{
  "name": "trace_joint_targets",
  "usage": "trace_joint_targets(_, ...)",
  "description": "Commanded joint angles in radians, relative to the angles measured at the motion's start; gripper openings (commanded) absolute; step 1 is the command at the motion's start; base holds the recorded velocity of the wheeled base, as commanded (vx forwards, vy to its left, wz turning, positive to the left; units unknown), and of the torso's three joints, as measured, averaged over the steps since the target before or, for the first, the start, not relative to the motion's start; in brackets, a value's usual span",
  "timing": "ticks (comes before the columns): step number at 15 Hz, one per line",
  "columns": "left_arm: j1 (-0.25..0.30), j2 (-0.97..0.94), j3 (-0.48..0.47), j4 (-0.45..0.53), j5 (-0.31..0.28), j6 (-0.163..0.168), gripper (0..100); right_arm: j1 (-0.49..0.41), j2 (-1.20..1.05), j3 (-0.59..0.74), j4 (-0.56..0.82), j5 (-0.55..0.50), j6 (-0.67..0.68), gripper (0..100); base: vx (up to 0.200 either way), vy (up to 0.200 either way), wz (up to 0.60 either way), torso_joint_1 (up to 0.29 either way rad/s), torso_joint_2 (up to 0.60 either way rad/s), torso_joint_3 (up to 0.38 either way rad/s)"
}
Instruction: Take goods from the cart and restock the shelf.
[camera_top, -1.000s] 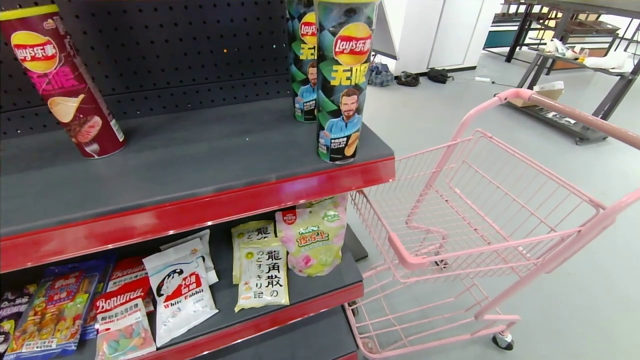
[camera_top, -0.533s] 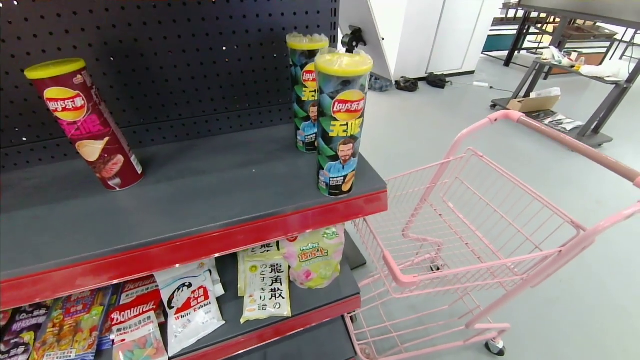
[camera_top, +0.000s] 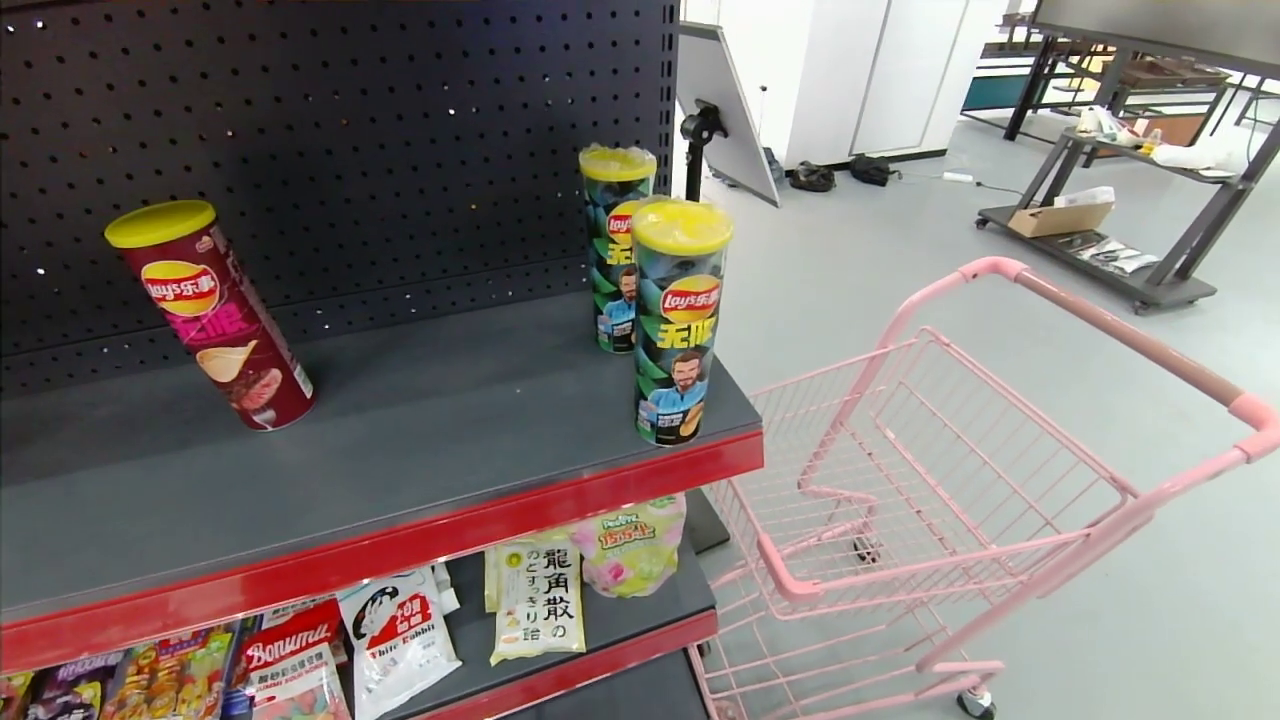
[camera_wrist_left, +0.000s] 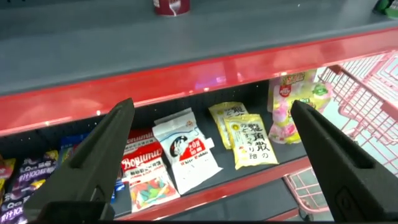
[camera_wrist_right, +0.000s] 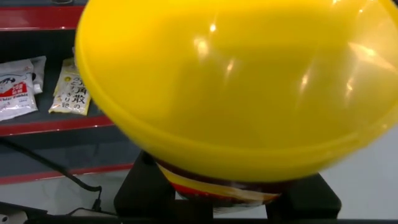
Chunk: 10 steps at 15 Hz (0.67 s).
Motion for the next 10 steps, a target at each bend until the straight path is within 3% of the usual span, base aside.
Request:
trace_joint_targets(1, 0.0, 0.0, 0.0, 0.0, 0.0, 0.0, 100, 0.001, 0.023, 0.0, 0.0, -0.005, 0.0, 0, 0.0, 0.0, 0.0, 0.139, -0.38, -0.222)
trace_joint_targets(2, 0.0, 0.0, 0.0, 0.0, 0.0, 0.0, 100, 0.001, 0.027, -0.002, 0.0, -0.009, 0.0, 0, 0.0, 0.0, 0.0, 0.051, -0.11, -0.08)
trace_joint_targets(10, 0.0, 0.0, 0.0, 0.0, 0.0, 0.0, 100, 0.001, 0.026, 0.001, -0.001, -0.022, -0.002, 0, 0.0, 0.0, 0.6, 0.011, -0.01, -0.006)
